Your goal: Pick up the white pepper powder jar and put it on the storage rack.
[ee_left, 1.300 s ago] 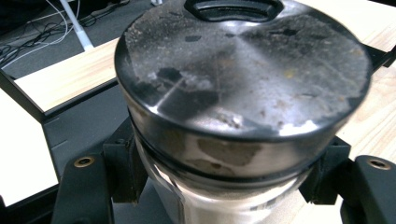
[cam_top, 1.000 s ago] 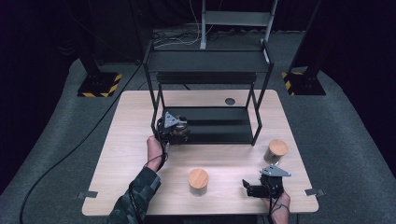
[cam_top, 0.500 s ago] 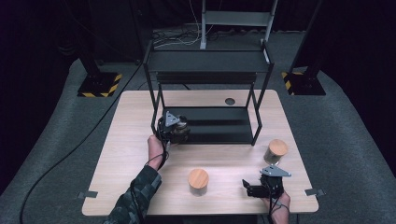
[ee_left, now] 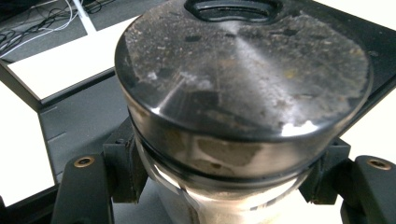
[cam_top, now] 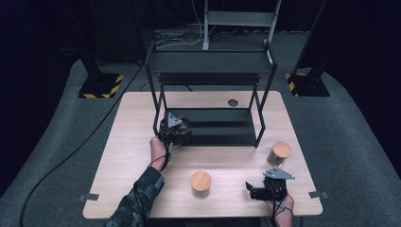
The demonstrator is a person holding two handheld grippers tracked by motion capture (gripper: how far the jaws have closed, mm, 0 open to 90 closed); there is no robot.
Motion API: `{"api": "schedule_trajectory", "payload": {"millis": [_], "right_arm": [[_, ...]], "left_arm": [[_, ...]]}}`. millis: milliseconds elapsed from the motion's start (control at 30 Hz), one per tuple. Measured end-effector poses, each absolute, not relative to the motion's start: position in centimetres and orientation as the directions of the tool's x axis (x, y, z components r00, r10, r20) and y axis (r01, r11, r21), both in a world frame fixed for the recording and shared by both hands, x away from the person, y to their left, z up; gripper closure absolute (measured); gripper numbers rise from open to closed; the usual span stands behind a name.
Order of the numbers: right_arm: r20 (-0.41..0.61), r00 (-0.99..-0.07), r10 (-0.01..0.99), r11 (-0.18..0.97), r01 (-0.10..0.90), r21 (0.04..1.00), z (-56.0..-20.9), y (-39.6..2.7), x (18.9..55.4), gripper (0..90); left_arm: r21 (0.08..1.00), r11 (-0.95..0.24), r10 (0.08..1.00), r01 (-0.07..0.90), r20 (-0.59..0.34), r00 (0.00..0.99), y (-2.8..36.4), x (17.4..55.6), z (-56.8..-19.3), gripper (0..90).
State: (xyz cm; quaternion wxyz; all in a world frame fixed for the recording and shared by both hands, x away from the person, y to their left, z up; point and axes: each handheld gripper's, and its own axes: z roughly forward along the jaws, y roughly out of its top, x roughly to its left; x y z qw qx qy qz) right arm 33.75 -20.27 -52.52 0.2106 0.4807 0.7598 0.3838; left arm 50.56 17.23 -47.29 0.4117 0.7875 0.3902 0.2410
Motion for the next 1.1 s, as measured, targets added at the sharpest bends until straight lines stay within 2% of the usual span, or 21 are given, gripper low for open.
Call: {"api": "schedule_trajectory", "payload": {"millis": [1100], "right_arm": [[0.049, -0.449, 0.892, 0.242, 0.567, 0.787, -52.5, -20.3, 33.7, 1.8]], "left_arm": [[0.824, -0.355, 0.83, 0.441, 0.061, 0.554, 17.1, 51.9, -48.2, 30.2]]}}
